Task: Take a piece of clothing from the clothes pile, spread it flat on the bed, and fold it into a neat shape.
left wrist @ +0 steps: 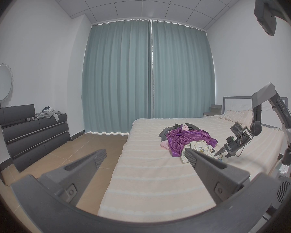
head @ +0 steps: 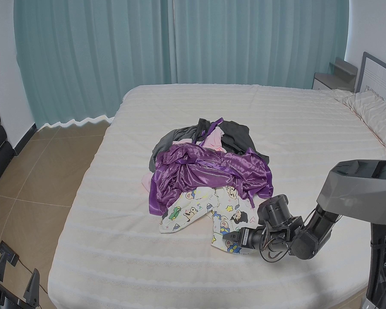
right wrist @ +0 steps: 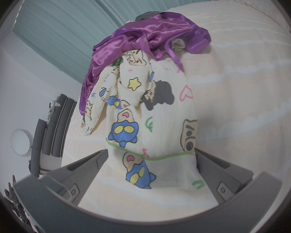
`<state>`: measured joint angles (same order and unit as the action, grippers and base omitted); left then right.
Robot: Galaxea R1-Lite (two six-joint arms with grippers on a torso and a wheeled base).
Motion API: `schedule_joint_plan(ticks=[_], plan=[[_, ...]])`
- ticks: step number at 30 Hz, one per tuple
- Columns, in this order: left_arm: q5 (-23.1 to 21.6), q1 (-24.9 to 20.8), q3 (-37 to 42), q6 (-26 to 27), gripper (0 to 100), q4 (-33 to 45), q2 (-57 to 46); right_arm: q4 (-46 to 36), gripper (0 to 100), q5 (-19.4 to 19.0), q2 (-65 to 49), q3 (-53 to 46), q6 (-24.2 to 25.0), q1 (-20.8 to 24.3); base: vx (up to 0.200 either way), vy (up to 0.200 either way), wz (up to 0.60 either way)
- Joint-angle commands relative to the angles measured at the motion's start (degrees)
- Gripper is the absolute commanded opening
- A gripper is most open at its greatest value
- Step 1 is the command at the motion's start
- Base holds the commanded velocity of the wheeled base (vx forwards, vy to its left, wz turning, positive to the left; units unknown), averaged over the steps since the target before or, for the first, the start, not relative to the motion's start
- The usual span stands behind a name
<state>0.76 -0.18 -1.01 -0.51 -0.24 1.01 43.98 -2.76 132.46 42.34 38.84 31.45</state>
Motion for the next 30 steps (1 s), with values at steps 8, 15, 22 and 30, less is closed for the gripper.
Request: schedule_joint_plan(ticks=[8,15,22,30], plan=[[0.04,0.01,1.01,-0.02,100,-0.02,-1.01,-5.84,100,4.07,4.03,8.11,-0.69,3.70,0.000,0.000,0.00],[0.04,0.01,1.01,-0.02,100,-0.02,-1.01,-6.45,0,4.42,2.19,6.79,-0.61,3.62,0.000,0.000,0.00],[0.04,0.01,1.01,0.16,100,-0.02,-1.01,-6.19,0,3.99,-5.02,0.55,-0.08,2.39,0.000,0.000,0.00],[0.12,0.01,1.01,0.42,100,-0.11,-1.01,0.31,0,1.44,-17.94,-13.95,0.10,2.91,0.000,0.000,0.00]])
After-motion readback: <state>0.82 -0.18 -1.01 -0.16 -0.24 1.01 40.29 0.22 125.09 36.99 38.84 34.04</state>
